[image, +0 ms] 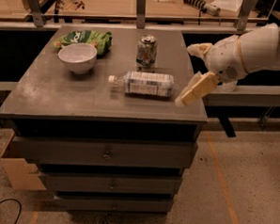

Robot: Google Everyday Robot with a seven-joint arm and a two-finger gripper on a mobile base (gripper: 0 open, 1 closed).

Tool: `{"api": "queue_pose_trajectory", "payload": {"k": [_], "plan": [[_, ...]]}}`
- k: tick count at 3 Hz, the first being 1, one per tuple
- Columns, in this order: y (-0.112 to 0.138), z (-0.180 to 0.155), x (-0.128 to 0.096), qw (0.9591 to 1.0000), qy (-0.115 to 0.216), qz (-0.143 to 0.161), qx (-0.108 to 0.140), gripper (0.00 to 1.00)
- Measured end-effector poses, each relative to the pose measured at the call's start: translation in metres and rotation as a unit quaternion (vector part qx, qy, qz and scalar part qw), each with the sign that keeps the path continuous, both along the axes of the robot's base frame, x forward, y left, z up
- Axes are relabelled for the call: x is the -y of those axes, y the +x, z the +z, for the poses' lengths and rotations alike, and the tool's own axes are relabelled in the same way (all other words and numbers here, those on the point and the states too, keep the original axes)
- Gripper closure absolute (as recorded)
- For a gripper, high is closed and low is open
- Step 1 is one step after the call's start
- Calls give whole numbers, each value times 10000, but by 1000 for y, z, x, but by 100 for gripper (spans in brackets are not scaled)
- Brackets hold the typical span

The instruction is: Move blue plastic bottle near white bowl

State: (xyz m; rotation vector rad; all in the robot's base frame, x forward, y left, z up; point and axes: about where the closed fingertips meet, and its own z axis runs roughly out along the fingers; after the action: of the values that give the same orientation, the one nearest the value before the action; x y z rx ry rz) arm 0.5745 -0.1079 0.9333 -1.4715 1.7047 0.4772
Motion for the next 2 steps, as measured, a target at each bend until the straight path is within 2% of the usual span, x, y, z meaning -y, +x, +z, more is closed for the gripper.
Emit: {"api": "queue_pose_trajectory", "payload": {"k": [1, 2], "plan": [[32, -8, -21, 9978, 637, 180, -54, 0], [60, -28, -46, 9948, 946, 282, -234, 0]]}}
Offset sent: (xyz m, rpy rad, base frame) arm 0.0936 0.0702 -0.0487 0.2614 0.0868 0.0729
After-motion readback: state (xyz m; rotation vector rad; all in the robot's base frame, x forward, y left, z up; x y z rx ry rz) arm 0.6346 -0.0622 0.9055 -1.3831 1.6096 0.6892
